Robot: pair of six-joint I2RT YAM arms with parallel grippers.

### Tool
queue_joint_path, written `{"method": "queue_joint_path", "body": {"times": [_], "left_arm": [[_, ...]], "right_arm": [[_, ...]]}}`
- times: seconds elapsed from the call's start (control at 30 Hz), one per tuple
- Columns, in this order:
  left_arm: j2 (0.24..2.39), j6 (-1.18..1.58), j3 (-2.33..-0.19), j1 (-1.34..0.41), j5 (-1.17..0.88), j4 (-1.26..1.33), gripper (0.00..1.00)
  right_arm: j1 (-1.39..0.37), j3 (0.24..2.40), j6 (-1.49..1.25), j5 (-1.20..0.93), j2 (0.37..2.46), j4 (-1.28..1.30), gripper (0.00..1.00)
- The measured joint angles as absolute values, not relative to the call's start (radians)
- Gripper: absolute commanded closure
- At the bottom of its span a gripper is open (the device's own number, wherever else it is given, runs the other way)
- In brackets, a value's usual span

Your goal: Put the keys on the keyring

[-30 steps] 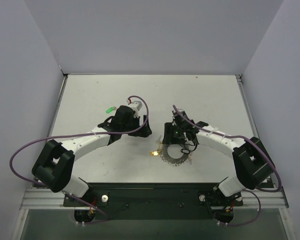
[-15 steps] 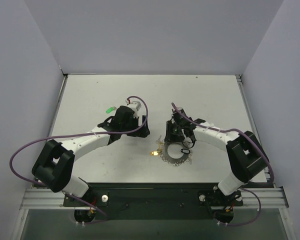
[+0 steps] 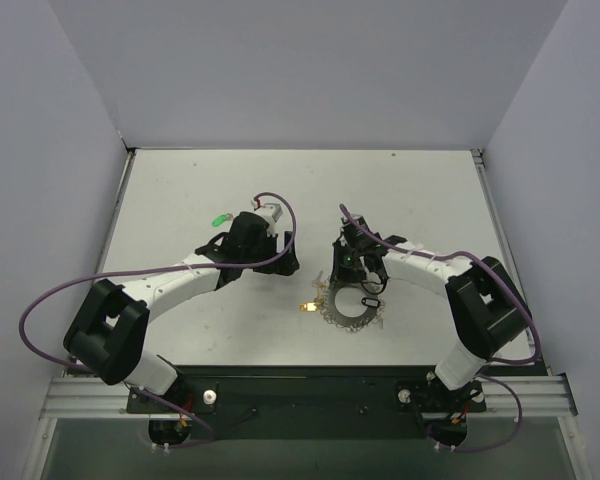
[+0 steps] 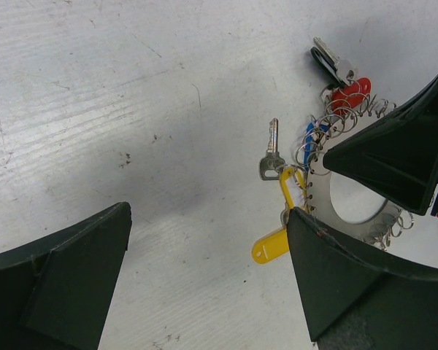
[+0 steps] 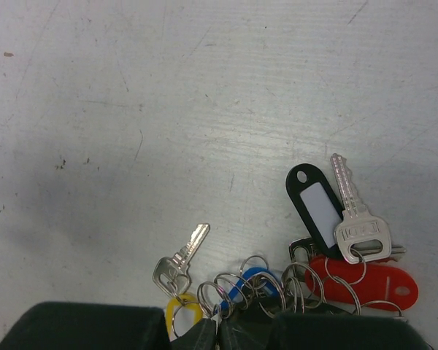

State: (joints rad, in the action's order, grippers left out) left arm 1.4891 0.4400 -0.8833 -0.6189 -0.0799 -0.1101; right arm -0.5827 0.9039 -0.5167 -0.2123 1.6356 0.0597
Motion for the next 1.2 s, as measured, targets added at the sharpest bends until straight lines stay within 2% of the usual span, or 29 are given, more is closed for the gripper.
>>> {"method": "queue_joint_path", "body": {"times": [0.7, 1.0, 1.13, 1.2], "left_arm": [[1.489, 0.435, -0.883, -0.619, -0.078, -0.111, 0.03], [1.489, 0.434, -0.883, -0.619, -0.078, -0.111, 0.02], [1.489, 0.433, -0.883, -0.619, -0.078, -0.111, 0.03], [1.489, 0.433, -0.883, -0.619, -0.079, -0.111, 0.02]], "right_arm": [[-0.581, 0.920, -0.516, -0.229, 1.683, 0.056, 0.85], [-0.581, 0.919, -0.502, -0.252, 1.658, 0.058, 0.70], [-0.581, 0.918, -0.489, -0.253, 1.591, 0.068, 0.55], [-0.582, 0.915, -0.479, -0.253, 1.548, 0.075, 0.52]]}}
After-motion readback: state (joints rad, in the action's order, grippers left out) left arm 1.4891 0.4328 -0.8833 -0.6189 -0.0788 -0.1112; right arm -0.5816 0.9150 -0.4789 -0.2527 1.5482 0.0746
